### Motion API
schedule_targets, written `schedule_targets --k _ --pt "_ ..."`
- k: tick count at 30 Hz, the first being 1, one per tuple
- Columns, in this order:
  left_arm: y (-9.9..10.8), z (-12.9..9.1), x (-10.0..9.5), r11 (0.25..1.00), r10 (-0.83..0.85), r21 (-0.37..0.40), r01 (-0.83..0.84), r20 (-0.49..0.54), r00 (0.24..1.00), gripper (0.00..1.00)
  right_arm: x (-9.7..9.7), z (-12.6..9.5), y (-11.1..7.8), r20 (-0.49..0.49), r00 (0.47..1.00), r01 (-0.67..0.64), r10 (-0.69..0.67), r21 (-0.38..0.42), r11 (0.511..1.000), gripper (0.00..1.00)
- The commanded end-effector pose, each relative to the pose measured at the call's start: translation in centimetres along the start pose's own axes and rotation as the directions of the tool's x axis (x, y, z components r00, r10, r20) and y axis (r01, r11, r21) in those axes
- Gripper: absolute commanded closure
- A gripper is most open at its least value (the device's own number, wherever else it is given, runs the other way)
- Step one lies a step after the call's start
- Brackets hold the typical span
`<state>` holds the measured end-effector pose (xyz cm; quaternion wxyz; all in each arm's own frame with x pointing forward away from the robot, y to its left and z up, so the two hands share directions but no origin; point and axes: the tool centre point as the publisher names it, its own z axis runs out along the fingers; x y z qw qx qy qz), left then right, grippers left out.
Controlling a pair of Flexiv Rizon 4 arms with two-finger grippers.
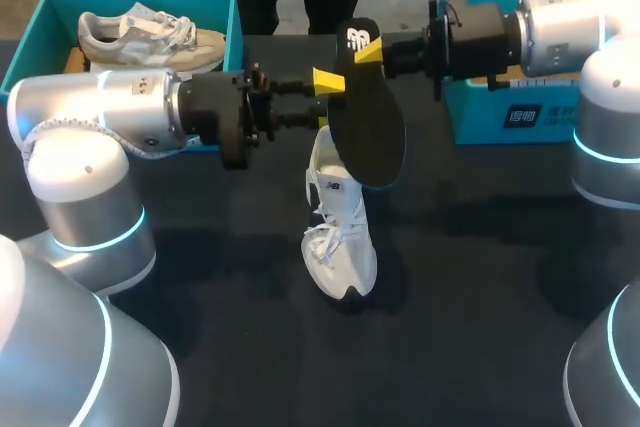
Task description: Take the shoe out of the shoebox, open the shoe tongue, remove and reinsert the insole, then place the shoe into the shoebox
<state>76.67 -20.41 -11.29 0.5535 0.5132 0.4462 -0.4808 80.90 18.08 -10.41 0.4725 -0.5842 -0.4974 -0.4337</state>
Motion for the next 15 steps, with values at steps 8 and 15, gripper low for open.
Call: schedule_targets --k 8,15 --pt "-0.1 1.0 0.5 1.000 -0.012 0.002 0.012 0.023 1.000 0.56 0.3 0.4 0.0 0.002 1.000 0.005 -0.005 -0.027 1.000 1.00" --pt "-0.1 1.3 0.6 1.000 -0.026 0.014 0.026 0.042 0.999 0.70 0.8 1.3 0.3 -0.009 1.000 0.014 -0.015 -0.029 0.999 1.00"
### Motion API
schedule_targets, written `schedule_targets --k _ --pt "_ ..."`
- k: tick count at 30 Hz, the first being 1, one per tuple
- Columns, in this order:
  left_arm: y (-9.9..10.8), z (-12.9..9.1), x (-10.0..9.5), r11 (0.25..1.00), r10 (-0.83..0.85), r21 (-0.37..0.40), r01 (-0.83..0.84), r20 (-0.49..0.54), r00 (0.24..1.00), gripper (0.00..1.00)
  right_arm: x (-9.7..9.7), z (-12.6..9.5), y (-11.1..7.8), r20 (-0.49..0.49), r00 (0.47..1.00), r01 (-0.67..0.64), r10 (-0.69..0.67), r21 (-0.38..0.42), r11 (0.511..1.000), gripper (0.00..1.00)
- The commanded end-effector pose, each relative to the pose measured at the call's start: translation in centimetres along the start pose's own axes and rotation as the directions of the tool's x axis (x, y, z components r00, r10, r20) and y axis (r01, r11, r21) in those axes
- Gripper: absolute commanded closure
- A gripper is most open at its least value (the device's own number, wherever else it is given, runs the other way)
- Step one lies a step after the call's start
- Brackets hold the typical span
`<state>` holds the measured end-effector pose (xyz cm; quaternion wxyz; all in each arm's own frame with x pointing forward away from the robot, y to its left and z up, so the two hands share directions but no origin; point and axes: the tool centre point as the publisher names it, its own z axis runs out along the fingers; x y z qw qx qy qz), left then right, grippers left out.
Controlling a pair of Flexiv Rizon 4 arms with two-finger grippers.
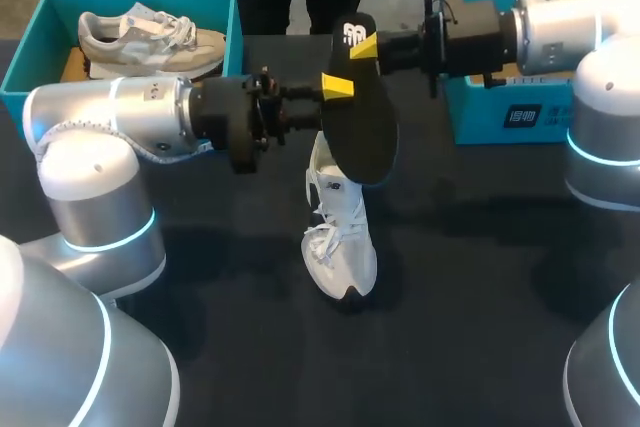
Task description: Take the shoe out of the shoebox, open the shoe tongue, remove and reinsert the insole, then place the shoe into the shoebox
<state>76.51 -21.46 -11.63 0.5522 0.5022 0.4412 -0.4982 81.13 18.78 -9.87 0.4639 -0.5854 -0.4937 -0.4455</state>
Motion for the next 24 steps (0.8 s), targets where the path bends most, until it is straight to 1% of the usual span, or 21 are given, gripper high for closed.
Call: schedule_targets --k 1,2,3,4,5,13,14,15,24 --pt "0.1 0.3 0.2 1.000 -0.001 0.006 0.001 0.011 1.000 0.72 0.1 0.7 0.1 -0.003 1.000 0.002 -0.002 -0.003 1.000 1.00" --pt "0.1 0.3 0.2 1.000 -0.001 0.007 0.001 0.011 1.000 0.77 0.1 0.7 0.1 -0.002 1.000 0.001 -0.001 -0.003 1.000 1.00" --pt "0.1 0.3 0.2 1.000 0.000 0.007 0.000 0.012 1.000 0.86 0.0 0.6 0.0 -0.001 1.000 -0.001 0.001 -0.002 1.000 1.00" --pt "0.1 0.3 0.2 1.000 0.001 0.008 -0.001 0.013 1.000 0.90 0.0 0.5 -0.1 0.000 1.000 -0.002 0.002 -0.002 1.000 1.00" --pt "0.1 0.3 0.2 1.000 0.002 0.008 -0.002 0.013 1.000 1.00 0.0 0.5 -0.1 0.000 1.000 -0.004 0.004 -0.002 1.000 1.00" --pt "0.2 -0.1 0.2 1.000 0.000 0.004 0.000 0.013 1.000 1.00 -0.2 0.4 0.0 -0.005 1.000 -0.006 0.006 -0.011 1.000 1.00" --pt "0.2 -0.1 0.2 1.000 0.002 0.004 -0.002 0.012 1.000 1.00 -0.2 0.3 0.1 0.001 1.000 -0.003 0.003 -0.015 1.000 0.71" --pt "0.2 -0.1 0.1 1.000 0.003 0.005 -0.003 0.012 1.000 1.00 -0.2 0.2 0.1 0.006 1.000 -0.001 0.002 -0.017 1.000 0.00" --pt "0.2 -0.3 -0.2 1.000 0.006 0.012 -0.006 0.005 1.000 1.00 -0.5 -1.7 0.3 0.029 0.999 0.033 -0.032 -0.047 0.998 0.00"
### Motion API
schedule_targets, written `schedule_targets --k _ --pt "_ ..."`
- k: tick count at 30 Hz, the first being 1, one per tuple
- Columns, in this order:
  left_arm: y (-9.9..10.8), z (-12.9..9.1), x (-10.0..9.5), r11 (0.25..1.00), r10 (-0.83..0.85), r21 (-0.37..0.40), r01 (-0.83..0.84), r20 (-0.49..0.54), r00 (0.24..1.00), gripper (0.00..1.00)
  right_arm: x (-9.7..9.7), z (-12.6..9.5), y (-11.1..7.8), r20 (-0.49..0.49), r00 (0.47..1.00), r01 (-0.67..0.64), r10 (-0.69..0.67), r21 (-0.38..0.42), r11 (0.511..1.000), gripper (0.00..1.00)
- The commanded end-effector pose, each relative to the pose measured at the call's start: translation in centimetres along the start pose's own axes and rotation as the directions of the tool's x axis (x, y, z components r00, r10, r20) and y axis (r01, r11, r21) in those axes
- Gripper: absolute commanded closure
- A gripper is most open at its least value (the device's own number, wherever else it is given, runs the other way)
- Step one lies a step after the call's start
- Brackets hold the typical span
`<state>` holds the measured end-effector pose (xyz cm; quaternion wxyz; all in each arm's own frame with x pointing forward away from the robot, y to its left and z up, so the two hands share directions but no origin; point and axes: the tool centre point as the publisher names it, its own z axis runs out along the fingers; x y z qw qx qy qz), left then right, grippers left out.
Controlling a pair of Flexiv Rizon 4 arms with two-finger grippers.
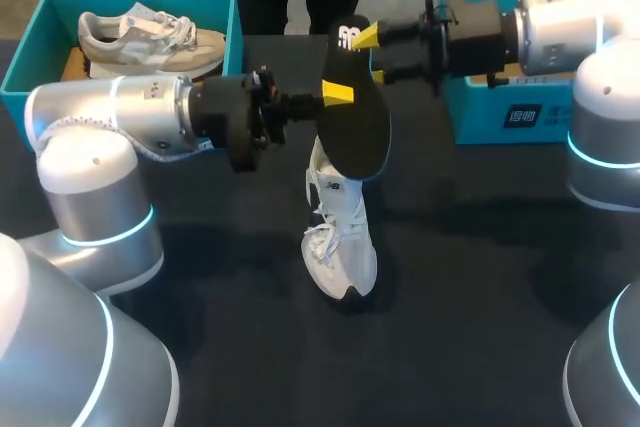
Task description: Take the shoe out of the shoebox, open the shoe tongue, remove and reinsert the insole, then place the shoe into the shoebox
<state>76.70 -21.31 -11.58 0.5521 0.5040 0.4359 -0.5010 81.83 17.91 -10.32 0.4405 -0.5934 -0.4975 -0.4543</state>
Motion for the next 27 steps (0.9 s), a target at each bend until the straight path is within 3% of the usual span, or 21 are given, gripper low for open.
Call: schedule_targets --k 1,22,27 --pt "0.0 -0.2 -0.2 1.000 0.002 0.003 -0.002 -0.002 1.000 1.00 0.0 -1.2 -0.5 0.007 1.000 0.012 -0.011 -0.006 1.000 0.00" --pt "0.4 -0.7 -0.4 1.000 -0.009 0.013 0.010 -0.017 1.000 1.00 0.7 -6.0 -1.5 -0.004 0.980 0.200 -0.200 -0.018 0.980 0.00" --pt "0.4 -0.7 -0.4 1.000 -0.009 0.013 0.010 -0.017 1.000 1.00 0.7 -6.0 -1.5 -0.004 0.980 0.200 -0.200 -0.018 0.980 0.00"
